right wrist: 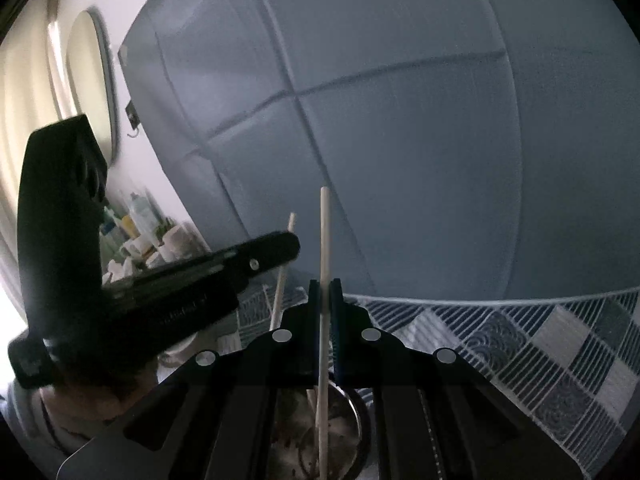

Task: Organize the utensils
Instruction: 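Lower both sticks into the black cup and open both grippers, then return to the table and close each gripper on another wooden stick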

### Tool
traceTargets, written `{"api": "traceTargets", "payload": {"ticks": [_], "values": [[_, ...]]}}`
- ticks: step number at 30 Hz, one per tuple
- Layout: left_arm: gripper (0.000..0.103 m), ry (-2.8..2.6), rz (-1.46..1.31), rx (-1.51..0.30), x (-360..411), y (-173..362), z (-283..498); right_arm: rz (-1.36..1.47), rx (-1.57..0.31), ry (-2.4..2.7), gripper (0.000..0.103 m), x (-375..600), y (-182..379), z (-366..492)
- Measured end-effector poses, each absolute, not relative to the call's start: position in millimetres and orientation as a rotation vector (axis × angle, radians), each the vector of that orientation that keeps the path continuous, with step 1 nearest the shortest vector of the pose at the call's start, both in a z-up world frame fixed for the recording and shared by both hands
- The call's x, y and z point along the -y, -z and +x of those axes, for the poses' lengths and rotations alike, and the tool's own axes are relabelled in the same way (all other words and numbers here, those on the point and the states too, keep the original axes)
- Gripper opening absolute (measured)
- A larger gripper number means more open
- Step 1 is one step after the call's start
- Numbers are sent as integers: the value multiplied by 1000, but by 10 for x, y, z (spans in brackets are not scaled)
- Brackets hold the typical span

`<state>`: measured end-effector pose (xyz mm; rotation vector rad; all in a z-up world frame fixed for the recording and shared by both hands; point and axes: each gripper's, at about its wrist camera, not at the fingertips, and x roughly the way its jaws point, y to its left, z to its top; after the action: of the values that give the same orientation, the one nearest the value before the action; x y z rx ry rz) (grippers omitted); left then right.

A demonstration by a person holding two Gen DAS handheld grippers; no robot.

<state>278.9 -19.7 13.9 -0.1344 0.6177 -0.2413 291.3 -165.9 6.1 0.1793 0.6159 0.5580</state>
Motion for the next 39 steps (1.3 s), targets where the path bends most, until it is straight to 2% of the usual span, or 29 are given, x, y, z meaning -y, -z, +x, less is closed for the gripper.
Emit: {"api": "traceTargets", "payload": {"ticks": [6, 14, 23, 26, 27, 28, 29, 32, 37, 39], "values": [[7, 235, -122, -623, 194, 91, 2699, 161, -612, -540, 5, 1644, 94, 2825], [8, 180, -69, -605, 212, 89, 2558, 123, -623, -517, 5, 1631, 283, 2633], [9, 168, -34, -589, 226, -10, 2418, 126, -619, -479, 9, 1690, 233, 2458], [11, 162, -16, -581, 258, -64, 2370, 137, -615, -455, 9, 1743, 177, 2408], [16, 157, -5, -579, 270, -84, 2352, 140, -613, -448, 10, 1756, 162, 2396], [23, 149, 7, -577, 278, -104, 2336, 143, -614, -443, 22, 1776, 144, 2375], [24, 141, 14, -574, 284, -115, 2313, 136, -620, -432, 36, 1787, 128, 2355], [27, 129, 22, -584, 275, -163, 2281, 106, -605, -414, 38, 1806, 61, 2265], [50, 113, 32, -586, 232, -265, 2199, 95, -577, -372, 57, 1869, -70, 2150], [55, 107, 44, -577, 218, -306, 2159, 91, -565, -353, 62, 1896, -132, 2108]]}}
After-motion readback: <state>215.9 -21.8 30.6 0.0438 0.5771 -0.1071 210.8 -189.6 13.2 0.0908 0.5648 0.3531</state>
